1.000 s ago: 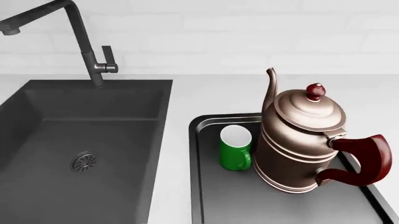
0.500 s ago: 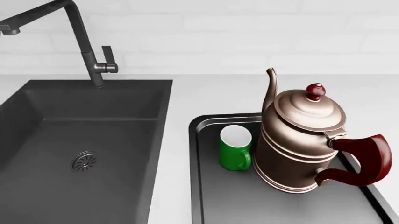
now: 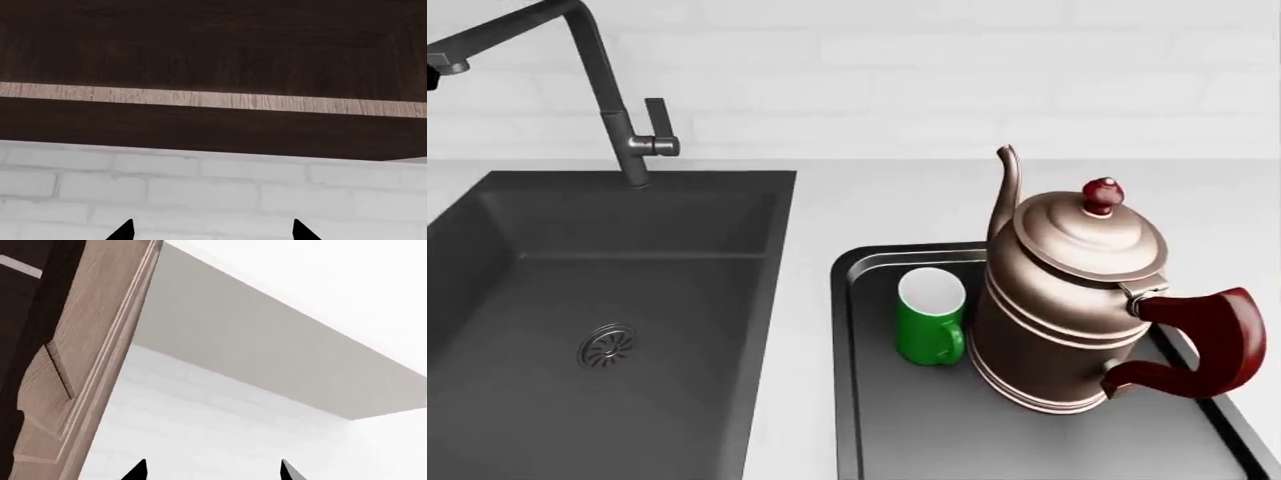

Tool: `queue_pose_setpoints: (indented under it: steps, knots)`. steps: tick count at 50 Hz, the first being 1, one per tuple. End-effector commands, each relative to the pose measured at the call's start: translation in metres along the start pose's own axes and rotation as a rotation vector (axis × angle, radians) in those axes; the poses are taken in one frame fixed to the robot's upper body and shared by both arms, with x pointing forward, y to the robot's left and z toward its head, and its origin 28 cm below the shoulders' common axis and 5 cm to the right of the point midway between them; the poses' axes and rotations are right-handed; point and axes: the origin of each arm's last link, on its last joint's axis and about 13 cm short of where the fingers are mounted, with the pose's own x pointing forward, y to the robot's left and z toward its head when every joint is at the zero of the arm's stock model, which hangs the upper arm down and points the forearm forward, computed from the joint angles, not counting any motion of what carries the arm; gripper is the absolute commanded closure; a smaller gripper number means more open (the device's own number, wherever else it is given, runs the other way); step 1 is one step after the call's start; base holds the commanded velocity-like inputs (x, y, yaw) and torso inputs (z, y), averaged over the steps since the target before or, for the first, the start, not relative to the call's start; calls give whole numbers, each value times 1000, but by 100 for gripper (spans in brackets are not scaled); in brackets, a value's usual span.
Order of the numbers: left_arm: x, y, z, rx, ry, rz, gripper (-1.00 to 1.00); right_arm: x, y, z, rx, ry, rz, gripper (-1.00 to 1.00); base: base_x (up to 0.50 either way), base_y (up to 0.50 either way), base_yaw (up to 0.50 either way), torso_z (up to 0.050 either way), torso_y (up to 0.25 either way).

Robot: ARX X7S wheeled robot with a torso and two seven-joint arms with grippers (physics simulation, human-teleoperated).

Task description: Pick the kettle from the counter and place it on the tray. Then pick the mug from the cabinet and place it on the tray. Then close the cabinet doors.

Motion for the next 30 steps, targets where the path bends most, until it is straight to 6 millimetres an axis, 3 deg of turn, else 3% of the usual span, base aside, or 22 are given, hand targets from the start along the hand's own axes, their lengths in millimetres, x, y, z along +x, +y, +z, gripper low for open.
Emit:
queue_pose_setpoints:
  steps: [1,14,30]
  knots:
    - [-1,1,-2,-3,4,1,-100,42,8,40,81,-97,109,-100,0,0,0,10,0]
    - [-2,5,-6,-9,10,10,-100,69,45,36,271,-52,313,-100,0,0,0,4,0]
    - [-4,8,1,-13,-6,17,-100,87,69,32,384,-40,448,-100,0,0,0,1,0]
